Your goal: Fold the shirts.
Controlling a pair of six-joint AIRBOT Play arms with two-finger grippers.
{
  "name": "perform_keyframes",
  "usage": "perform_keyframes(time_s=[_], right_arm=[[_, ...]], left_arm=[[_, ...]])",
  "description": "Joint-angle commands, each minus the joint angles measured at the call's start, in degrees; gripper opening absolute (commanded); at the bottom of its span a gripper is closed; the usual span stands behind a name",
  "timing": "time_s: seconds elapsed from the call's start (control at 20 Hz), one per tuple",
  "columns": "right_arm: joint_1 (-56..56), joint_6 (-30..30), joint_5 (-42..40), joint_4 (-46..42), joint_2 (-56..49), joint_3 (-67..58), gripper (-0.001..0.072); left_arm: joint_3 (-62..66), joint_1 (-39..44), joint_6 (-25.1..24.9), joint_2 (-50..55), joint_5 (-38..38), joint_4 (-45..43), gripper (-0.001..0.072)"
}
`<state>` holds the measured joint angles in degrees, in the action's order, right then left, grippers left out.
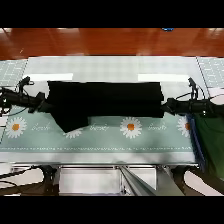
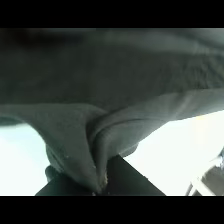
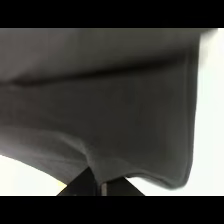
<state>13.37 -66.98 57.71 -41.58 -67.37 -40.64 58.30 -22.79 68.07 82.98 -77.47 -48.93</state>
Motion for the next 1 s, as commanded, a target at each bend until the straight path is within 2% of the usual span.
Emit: perform_keyframes(time_s=[0.0, 0.35, 0.75, 0.8, 0.9, 0.95], right_arm=[[-0.02, 1.99, -1.81, 2.64, -6.14, -5.64, 0.0024], [-0.02, 2.01, -2.58, 3.06, -18.84, -18.05, 0.0024], [-0.02, 1.99, -3.93, 5.27, -25.81, -26.03, 0.0024], [-0.02, 1.68, -4.83, 5.35, -26.29, -26.01, 0.0055], [0.02, 0.02, -6.19, 5.18, -26.69, -26.03, 0.0417], [0.5, -0.76, -5.7, 5.18, -26.45, -26.21, 0.0415]], left_arm=[[8.59, 3.8, 5.33, 6.14, 6.56, 0.94, 0.002], [24.92, 8.02, 12.0, 18.47, 7.41, 1.62, 0.002], [33.14, 10.21, 13.62, 26.36, 8.07, 1.64, 0.0022], [33.14, 10.4, 13.7, 26.84, 7.96, 1.64, 0.0051], [33.24, 10.67, 13.62, 27.08, 6.23, 1.18, 0.0422], [34.56, 10.05, 16.22, 27.04, 5.07, -1.79, 0.0471]])
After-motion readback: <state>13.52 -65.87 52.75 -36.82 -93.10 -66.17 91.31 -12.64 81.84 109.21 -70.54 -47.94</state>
